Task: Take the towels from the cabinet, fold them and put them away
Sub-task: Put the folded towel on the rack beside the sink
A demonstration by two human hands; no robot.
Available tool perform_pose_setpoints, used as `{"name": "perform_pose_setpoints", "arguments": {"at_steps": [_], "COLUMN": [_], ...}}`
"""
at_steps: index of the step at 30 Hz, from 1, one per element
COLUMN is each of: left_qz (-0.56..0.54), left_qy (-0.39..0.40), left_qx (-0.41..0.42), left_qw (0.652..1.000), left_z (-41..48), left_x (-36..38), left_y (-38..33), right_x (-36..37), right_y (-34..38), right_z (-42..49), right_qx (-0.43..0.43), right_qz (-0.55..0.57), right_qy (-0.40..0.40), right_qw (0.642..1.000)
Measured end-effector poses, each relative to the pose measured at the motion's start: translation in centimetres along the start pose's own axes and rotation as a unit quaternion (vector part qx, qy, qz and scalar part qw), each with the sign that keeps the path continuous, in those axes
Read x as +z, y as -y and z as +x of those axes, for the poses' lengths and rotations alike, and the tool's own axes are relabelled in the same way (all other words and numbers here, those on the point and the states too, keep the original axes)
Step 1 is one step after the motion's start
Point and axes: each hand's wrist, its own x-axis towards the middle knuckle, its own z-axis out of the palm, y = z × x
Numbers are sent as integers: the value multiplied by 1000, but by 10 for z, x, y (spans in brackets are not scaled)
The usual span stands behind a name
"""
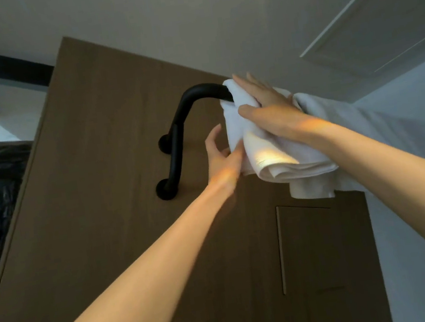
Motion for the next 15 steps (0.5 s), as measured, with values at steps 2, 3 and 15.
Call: {"name": "perform_pose_setpoints", "arguments": {"at_steps": [2,3,15], "left_qz": [45,61,156], "left_qy": [21,29,44], "left_qx": [7,10,12], "left_qw": [999,998,987], "left_z": [5,5,-14], "left_x": [-9,-16,-32], "left_y": [3,4,2], "right_x": [2,3,33], "right_y": [-1,-1,-33], "right_z": [-12,-19,-72], "right_qx": [-9,-10,-73], "right_qz": [-39,-67,-11], "right_qy": [8,20,-42], "right_qw": [999,998,996]}}
